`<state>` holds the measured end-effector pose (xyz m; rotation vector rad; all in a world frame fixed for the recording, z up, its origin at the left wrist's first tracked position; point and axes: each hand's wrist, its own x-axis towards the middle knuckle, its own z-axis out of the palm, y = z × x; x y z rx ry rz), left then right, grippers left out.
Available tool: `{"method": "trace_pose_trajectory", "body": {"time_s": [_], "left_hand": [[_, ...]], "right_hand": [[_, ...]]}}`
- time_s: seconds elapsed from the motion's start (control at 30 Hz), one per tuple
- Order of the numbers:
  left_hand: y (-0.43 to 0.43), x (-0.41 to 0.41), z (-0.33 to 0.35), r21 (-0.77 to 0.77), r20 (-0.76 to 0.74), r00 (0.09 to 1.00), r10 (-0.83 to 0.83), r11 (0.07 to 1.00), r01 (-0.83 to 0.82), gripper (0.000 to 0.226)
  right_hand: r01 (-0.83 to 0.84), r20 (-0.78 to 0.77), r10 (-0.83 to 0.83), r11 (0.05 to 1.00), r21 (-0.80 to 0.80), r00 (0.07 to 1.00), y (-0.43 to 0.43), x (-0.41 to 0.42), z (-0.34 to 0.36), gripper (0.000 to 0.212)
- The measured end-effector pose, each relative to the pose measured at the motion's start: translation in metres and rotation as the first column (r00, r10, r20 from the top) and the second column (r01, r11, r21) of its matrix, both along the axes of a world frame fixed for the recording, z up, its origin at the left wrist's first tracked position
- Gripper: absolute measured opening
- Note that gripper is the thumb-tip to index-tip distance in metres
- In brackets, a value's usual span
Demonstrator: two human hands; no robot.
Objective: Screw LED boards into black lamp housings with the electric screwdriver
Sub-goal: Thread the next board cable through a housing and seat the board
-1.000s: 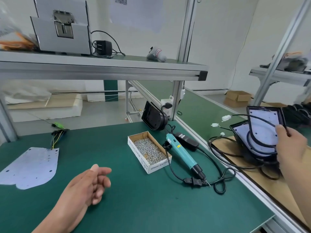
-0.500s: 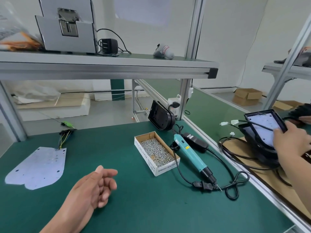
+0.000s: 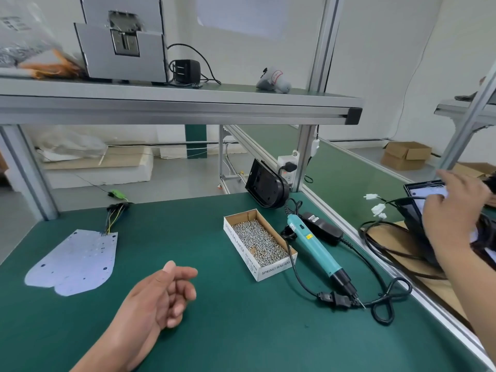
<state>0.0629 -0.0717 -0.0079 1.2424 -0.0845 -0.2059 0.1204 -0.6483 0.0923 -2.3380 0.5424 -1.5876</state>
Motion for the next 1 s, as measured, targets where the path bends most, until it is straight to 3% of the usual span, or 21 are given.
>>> {"method": "trace_pose_trajectory", "body": {"time_s": [0.07,0.17,0.23,0.33,0.53,0.73,0.87,1.0], "left_hand": [[0.0,0.0,0.0,0.007,0.003,1.0,0.005,1.0,-0.005,0.054],[-0.001,0.0,0.001,0.016,0.01,1.0,0.0,1.0,0.0,0.05],[-0.001,-0.001,0.002,0.025,0.011,1.0,0.001,1.0,-0.001,0.05],[-0.002,-0.002,0.004,0.034,0.011,1.0,0.0,0.999,-0.001,0.05],[-0.004,-0.005,0.01,0.017,-0.016,1.0,0.001,1.0,0.0,0.047],[-0.004,-0.006,0.011,0.004,-0.024,1.0,0.007,1.0,-0.007,0.055],[-0.002,-0.006,0.009,0.008,-0.007,1.0,0.009,1.0,-0.009,0.051],[-0.002,-0.006,0.009,0.017,0.022,1.0,0.017,1.0,-0.018,0.049]], "right_hand": [[-0.147,-0.001,0.147,0.986,-0.085,0.989,0.038,0.009,0.0,0.051],[-0.422,-0.276,0.38,0.9,-0.113,0.883,0.099,0.038,-0.002,0.037],[-0.549,-0.467,0.444,0.828,-0.114,0.765,0.138,0.06,-0.007,0.035],[-0.659,-0.609,0.461,0.739,-0.139,0.646,0.186,0.091,-0.011,0.036],[-0.643,-0.805,0.19,0.714,-0.279,0.561,0.229,0.141,-0.004,0.04],[-0.574,-0.873,-0.131,0.707,-0.414,0.469,0.236,0.159,-0.001,0.035],[-0.543,-0.906,-0.093,0.774,-0.326,0.413,0.238,0.162,0.001,0.023],[-0.603,-0.911,-0.019,0.744,-0.288,0.413,0.236,0.16,0.002,0.043]]}}
